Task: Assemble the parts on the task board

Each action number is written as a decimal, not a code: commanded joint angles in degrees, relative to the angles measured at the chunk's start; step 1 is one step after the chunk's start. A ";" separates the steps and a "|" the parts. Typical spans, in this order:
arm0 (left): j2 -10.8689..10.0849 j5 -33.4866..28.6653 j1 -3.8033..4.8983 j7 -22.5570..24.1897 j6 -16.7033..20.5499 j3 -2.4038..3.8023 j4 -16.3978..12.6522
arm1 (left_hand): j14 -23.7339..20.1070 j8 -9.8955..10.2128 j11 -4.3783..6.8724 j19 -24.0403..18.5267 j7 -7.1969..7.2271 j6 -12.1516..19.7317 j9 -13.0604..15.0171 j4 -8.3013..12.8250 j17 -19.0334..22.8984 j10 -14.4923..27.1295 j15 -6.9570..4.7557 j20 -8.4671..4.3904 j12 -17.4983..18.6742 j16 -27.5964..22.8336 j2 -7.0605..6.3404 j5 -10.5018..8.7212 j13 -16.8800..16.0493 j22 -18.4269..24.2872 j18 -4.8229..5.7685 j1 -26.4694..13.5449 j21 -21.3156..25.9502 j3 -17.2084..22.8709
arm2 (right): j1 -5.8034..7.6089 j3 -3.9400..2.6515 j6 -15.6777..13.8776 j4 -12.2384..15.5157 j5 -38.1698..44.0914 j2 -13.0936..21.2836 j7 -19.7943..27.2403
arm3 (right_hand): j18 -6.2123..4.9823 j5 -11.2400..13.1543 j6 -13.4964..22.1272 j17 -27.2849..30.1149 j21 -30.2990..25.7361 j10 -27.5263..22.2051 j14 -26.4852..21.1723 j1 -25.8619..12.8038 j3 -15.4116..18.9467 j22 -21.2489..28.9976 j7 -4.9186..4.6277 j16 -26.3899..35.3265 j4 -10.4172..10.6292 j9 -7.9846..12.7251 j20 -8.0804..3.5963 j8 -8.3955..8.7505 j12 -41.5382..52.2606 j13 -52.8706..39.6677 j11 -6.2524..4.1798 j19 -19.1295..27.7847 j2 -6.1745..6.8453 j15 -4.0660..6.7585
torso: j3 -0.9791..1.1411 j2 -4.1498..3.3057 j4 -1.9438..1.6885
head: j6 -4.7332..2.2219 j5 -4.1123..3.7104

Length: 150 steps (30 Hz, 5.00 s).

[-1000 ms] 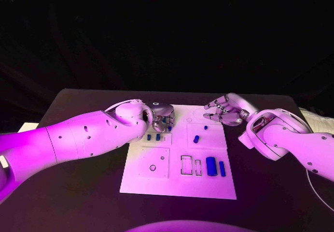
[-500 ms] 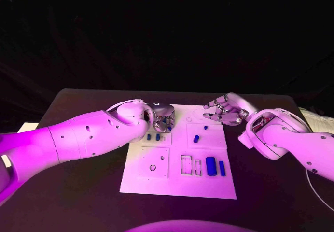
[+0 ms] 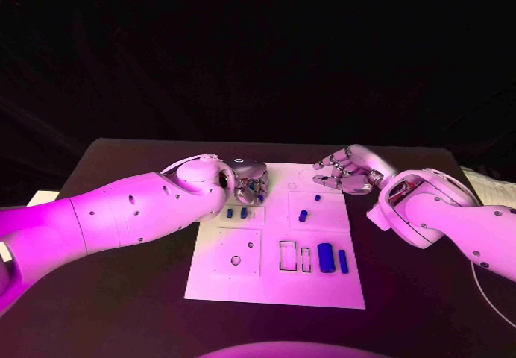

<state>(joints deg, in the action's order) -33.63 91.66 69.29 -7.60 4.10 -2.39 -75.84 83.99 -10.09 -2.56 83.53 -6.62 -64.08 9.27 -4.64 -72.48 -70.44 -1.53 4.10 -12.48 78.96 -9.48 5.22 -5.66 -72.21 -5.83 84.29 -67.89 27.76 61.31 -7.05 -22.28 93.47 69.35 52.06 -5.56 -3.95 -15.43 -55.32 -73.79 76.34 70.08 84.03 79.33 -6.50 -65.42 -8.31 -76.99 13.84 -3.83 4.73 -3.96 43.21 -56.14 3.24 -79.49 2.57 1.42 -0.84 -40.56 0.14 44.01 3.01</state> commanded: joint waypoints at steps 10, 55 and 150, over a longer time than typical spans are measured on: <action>-6.57 -11.33 0.45 -1.15 2.51 2.28 -5.76 | 2.61 1.23 -0.88 0.01 -1.08 0.52 -0.49 0.43 0.64 0.30 0.21 0.17 1.74 0.03 -0.05 0.10 0.21 -0.45 1.09 -0.85 -0.46 0.53 | -0.06 0.00 0.45 -0.11 -0.02 0.09 0.53 | -0.95 -0.27 -0.44 -0.06 -0.28 -0.43 2.48 0.06 0.03 0.00 -0.14 0.19 0.28 -0.04 -0.07 -0.12 0.15 0.07 -0.05 0.33 -0.40 -0.12 | 0.22 0.26 -0.38 | -0.22 0.07; -6.47 -8.94 0.52 -3.02 -1.96 1.27 -2.33 | 2.52 1.75 -0.92 -0.13 -1.05 0.25 -0.71 0.10 1.13 -0.32 0.36 0.43 2.59 -0.09 -0.63 -0.03 0.17 -0.63 1.05 -2.36 -0.47 -0.05 | -0.21 0.00 0.51 -0.29 -0.08 -0.25 0.54 | -0.95 -0.50 -0.44 -0.06 -0.29 -0.43 2.48 0.09 0.01 0.01 -0.14 0.21 0.33 -0.04 -0.07 -0.12 0.19 0.07 -0.05 0.32 -0.38 -0.12 | 0.15 0.11 -0.21 | 0.14 0.62; -15.11 -81.54 0.24 18.77 13.38 1.28 -7.49 | -8.11 3.23 -3.37 -13.23 -3.70 5.17 -5.37 1.71 26.85 5.32 2.29 2.21 2.68 -15.88 -0.46 0.06 1.04 19.23 -4.42 -2.00 29.42 2.93 | -0.36 0.08 11.22 -4.42 28.97 -1.47 -4.78 | -2.88 5.53 -5.73 8.96 -8.43 -6.95 0.91 7.51 -11.26 11.31 0.17 10.80 -3.09 -0.27 0.66 -0.84 -36.65 38.39 1.27 3.90 4.61 -1.14 | 0.04 0.19 -0.31 | -0.43 -2.53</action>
<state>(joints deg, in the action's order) -48.64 39.02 69.56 2.45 14.68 -1.13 -82.71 76.19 -6.64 -5.94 70.67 -10.12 -58.76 3.97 -3.07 -46.30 -65.41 0.71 6.29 -9.56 63.57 -10.06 5.24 -4.63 -53.55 -9.86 82.80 -39.31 30.45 61.01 -7.02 -15.57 89.17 88.56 50.81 -7.98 -6.64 -10.08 -60.93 -64.92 68.11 62.73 84.02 86.65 -17.52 -54.19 -8.29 -66.34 10.73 -4.16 5.26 -4.99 6.75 -18.06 4.47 -75.31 6.73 0.60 -0.70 -40.38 -0.12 43.74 1.23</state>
